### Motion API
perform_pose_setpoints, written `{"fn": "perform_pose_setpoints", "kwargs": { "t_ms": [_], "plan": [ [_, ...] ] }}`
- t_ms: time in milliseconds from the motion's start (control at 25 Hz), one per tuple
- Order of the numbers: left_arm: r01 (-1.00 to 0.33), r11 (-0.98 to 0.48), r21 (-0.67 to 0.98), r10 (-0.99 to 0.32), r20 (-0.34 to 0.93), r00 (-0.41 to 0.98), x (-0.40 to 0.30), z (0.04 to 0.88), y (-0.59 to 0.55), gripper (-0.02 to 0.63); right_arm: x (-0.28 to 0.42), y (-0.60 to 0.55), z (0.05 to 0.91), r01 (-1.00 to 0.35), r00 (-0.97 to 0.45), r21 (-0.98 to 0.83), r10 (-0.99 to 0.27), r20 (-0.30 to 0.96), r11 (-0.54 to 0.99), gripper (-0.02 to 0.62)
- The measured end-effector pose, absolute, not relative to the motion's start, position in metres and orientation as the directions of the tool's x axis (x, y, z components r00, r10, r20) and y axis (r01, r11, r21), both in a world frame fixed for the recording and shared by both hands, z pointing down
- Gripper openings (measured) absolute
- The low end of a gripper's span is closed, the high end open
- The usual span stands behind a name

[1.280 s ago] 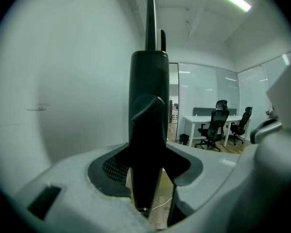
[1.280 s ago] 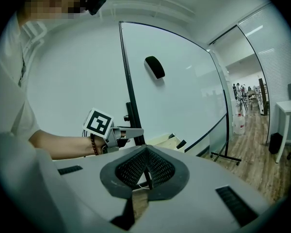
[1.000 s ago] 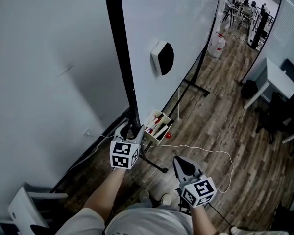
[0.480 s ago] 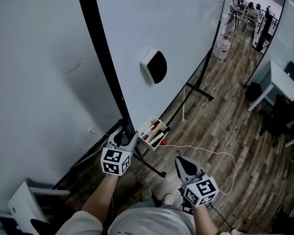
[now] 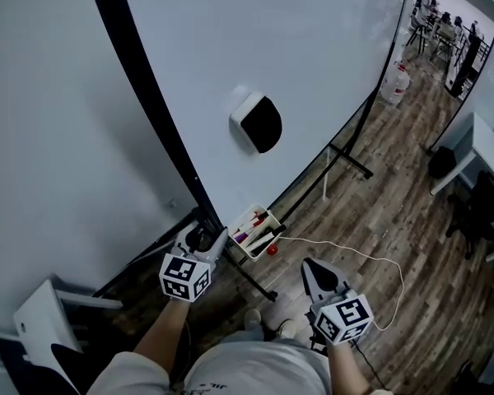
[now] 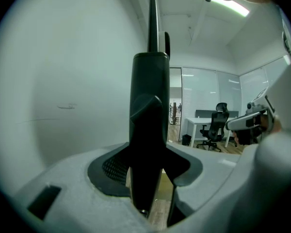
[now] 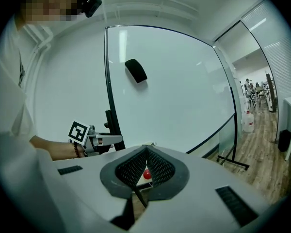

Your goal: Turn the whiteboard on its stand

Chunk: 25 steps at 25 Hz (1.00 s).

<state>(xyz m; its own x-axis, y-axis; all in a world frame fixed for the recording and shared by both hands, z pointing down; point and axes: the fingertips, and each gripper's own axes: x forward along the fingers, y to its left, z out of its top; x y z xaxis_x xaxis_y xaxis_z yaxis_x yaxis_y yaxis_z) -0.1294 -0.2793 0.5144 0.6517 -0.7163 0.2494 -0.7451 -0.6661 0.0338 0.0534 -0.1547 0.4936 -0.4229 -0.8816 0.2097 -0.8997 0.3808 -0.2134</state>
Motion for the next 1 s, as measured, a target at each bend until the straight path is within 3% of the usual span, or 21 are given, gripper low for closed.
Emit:
{"fn": "perform_pose_setpoints", "kwargs": {
  "t_ms": [1000],
  "plan": [
    [-0.823, -0.566, 0.058, -0.785, 0.269, 0.559, -0.154, 0.506, -0.262, 0.208, 0.016, -0.166, 0.487, -0.814, -0.575, -0.241, -0.794, 0.2, 0.529, 0.006]
  ]
}}
